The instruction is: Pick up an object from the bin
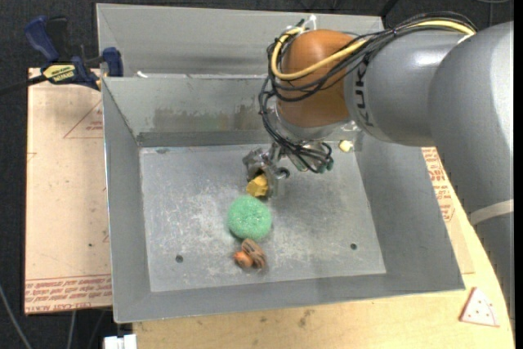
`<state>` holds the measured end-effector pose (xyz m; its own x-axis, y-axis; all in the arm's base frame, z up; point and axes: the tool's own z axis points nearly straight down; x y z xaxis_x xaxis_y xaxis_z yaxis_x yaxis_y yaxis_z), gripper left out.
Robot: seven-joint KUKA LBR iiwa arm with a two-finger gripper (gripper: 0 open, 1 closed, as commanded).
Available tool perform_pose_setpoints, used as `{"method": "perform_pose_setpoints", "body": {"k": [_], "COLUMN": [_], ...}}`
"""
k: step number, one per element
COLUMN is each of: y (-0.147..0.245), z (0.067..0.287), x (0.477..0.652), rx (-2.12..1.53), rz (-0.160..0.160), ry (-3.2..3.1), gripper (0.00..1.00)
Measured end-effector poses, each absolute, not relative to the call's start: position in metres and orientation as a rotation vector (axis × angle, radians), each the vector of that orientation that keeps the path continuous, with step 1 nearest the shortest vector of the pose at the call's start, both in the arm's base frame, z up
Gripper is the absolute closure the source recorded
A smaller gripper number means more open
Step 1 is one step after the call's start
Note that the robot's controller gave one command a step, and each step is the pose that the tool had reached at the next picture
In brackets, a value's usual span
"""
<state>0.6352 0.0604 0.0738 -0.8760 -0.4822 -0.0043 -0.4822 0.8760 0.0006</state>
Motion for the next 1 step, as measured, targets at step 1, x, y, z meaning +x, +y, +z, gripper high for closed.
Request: {"method": "perform_pose_setpoints", "body": {"k": [1], "y": [0.0604], "z": [0.0738], "x": [0.6352], "rx": [-0.781], "rz": [0.003], "ry": [3.039], "gripper": [1.0]}}
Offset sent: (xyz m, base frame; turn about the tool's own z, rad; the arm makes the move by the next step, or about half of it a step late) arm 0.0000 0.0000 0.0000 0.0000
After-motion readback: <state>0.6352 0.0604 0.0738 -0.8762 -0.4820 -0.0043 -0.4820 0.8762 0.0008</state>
